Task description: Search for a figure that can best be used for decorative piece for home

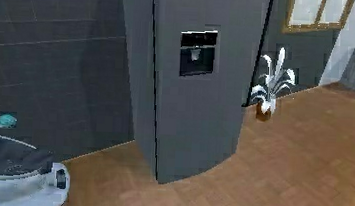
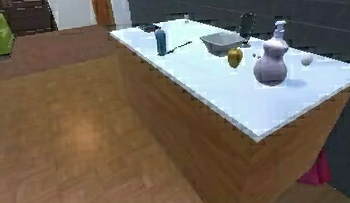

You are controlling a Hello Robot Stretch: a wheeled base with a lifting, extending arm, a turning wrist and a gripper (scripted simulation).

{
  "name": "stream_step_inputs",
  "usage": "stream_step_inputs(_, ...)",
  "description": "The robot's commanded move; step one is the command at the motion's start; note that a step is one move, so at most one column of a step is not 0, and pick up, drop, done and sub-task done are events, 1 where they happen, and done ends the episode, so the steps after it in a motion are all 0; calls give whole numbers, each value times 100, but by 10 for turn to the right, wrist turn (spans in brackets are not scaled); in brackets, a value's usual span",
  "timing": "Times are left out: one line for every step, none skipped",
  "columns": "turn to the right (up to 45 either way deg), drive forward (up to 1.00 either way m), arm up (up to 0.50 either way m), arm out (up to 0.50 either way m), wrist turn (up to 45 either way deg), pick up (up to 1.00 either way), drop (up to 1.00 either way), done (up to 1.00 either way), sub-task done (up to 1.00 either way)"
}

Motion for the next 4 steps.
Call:
stream_step_inputs(450,0,0,0,0,0,0,0,0)
stream_step_inputs(60,0,0,0,0,0,0,0,0)
stream_step_inputs(0,100,0,0,0,0,0,0,0)
stream_step_inputs(0,100,0,0,0,0,0,0,0)
